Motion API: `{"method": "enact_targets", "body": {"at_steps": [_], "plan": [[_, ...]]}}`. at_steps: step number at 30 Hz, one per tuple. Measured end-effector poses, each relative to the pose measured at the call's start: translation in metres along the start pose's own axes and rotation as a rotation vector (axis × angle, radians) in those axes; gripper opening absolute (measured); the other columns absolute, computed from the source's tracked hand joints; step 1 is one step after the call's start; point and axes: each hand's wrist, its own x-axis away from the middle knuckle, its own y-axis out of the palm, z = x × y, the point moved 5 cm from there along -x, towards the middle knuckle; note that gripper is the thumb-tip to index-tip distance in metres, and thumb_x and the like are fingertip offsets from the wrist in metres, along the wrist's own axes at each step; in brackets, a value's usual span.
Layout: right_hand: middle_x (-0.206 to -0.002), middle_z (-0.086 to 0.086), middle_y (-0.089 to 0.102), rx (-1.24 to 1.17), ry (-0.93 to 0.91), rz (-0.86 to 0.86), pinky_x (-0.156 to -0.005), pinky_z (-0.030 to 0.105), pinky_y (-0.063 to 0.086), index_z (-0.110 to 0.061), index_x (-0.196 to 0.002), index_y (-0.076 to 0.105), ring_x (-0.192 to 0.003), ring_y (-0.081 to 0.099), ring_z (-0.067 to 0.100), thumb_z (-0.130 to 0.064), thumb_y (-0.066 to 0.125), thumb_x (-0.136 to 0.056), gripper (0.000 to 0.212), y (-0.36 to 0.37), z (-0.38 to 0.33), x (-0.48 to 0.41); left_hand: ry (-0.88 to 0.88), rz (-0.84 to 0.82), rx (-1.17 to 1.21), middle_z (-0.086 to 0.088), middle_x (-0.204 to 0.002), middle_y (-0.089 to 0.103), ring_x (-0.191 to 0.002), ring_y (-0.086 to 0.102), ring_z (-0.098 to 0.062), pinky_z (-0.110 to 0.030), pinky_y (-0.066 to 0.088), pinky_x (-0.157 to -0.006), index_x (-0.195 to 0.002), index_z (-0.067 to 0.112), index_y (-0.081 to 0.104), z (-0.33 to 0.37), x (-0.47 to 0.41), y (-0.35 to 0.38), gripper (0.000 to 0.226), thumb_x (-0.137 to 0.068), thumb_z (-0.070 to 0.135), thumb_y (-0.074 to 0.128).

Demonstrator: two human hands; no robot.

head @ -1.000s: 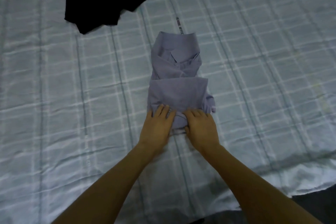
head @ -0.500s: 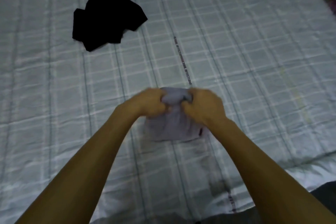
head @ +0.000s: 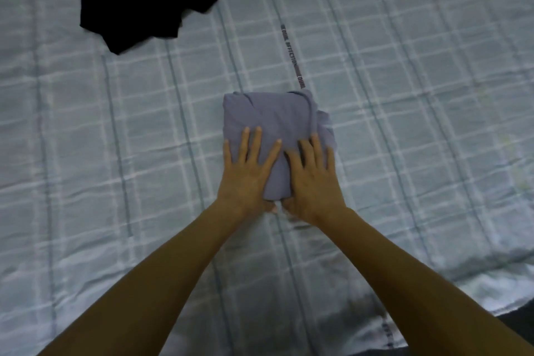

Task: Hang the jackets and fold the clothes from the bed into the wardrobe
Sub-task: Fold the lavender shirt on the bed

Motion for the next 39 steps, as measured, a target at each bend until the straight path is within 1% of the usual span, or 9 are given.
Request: {"method": "enact_targets", "body": {"at_steps": [4,6,10,15,19,27,32,36,39], "plan": [[-0.154,0.024,0.014,0.047,-0.103,0.015,-0.111,0.059,0.005,-0.011,-0.150,0.020,-0.142,0.011,0.042,-0.062,0.073,-0.062,0.115,0.001,0.005,-0.030,-0.015,0.048,0.032,-0.024,-0.154,0.015,-0.142,0.012,-0.042,-0.068,0.013,-0.104,-0.149,0.019,0.017,-0.017,-0.013,0.006,0.123,-0.051,0.090,0.038],[-0.156,0.020,0.006,0.006,-0.089,-0.050,-0.114,0.054,0.003,-0.017,-0.151,0.012,-0.144,0.007,0.039,-0.060,0.067,-0.072,0.106,0.007,0.013,-0.043,-0.026,0.093,0.043,-0.023,-0.154,0.018,-0.142,0.015,-0.040,-0.063,0.014,-0.106,-0.150,0.015,0.021,-0.021,-0.021,0.007,0.107,-0.067,0.077,0.048],[-0.149,0.026,0.029,-0.038,-0.062,0.001,-0.108,0.059,0.021,-0.010,-0.145,0.034,-0.135,0.030,0.045,-0.045,0.058,-0.081,0.077,0.014,0.016,-0.048,-0.048,0.174,0.020,-0.028,-0.147,0.032,-0.136,0.031,-0.044,-0.066,0.025,-0.102,-0.145,0.009,0.034,-0.021,-0.030,0.014,0.092,-0.068,0.030,0.081],[-0.146,0.026,0.034,-0.062,-0.084,0.062,-0.107,0.059,0.025,-0.001,-0.140,0.039,-0.132,0.034,0.049,-0.004,0.059,-0.085,0.060,0.006,0.010,-0.049,-0.046,0.152,-0.093,-0.029,-0.124,0.057,-0.116,0.055,-0.042,-0.069,0.043,-0.086,-0.128,-0.001,0.054,-0.012,-0.035,0.009,0.080,-0.057,0.014,0.086],[-0.130,0.028,0.053,-0.124,-0.171,0.117,-0.089,0.058,0.049,0.005,-0.126,0.053,-0.115,0.052,0.050,0.012,0.069,-0.070,0.059,-0.015,0.007,-0.049,-0.054,0.242,-0.072,-0.029,-0.111,0.063,-0.105,0.062,-0.042,-0.065,0.045,-0.086,-0.118,-0.006,0.059,-0.003,-0.031,-0.019,0.064,-0.058,-0.001,0.081],[-0.130,0.028,0.052,-0.092,-0.425,0.239,-0.091,0.060,0.046,0.007,-0.127,0.049,-0.119,0.049,0.051,0.003,0.079,-0.065,0.069,-0.130,-0.037,-0.042,-0.167,0.470,-0.176,-0.023,-0.109,0.063,-0.104,0.060,-0.038,-0.058,0.032,-0.106,-0.121,-0.006,0.056,0.007,0.013,-0.150,0.048,-0.074,0.002,0.067],[-0.116,0.027,0.060,-0.038,-0.617,0.410,-0.083,0.061,0.049,0.007,-0.116,0.058,-0.109,0.056,0.051,0.012,0.078,-0.048,0.071,-0.242,-0.106,-0.023,-0.306,0.549,-0.280,-0.023,-0.105,0.064,-0.099,0.061,-0.039,-0.052,0.045,-0.096,-0.122,0.001,0.043,0.002,0.070,-0.260,0.043,-0.080,0.007,0.038],[-0.126,0.022,0.056,0.042,-0.751,0.482,-0.107,0.054,0.029,0.002,-0.127,0.052,-0.120,0.050,0.044,0.006,0.073,-0.061,0.070,-0.325,-0.183,0.014,-0.414,0.643,-0.420,-0.023,-0.110,0.065,-0.101,0.063,-0.037,-0.048,0.048,-0.095,-0.120,-0.005,0.057,0.008,0.148,-0.353,0.048,-0.073,0.003,0.050],[-0.114,0.021,0.063,0.049,-0.906,0.653,-0.106,0.055,0.027,0.002,-0.119,0.058,-0.106,0.061,0.040,0.004,0.075,-0.055,0.066,-0.376,-0.243,0.049,-0.515,0.668,-0.476,-0.025,-0.118,0.062,-0.105,0.062,-0.038,-0.049,0.049,-0.092,-0.121,-0.007,0.057,0.011,0.215,-0.410,0.048,-0.078,0.005,0.039]]}}
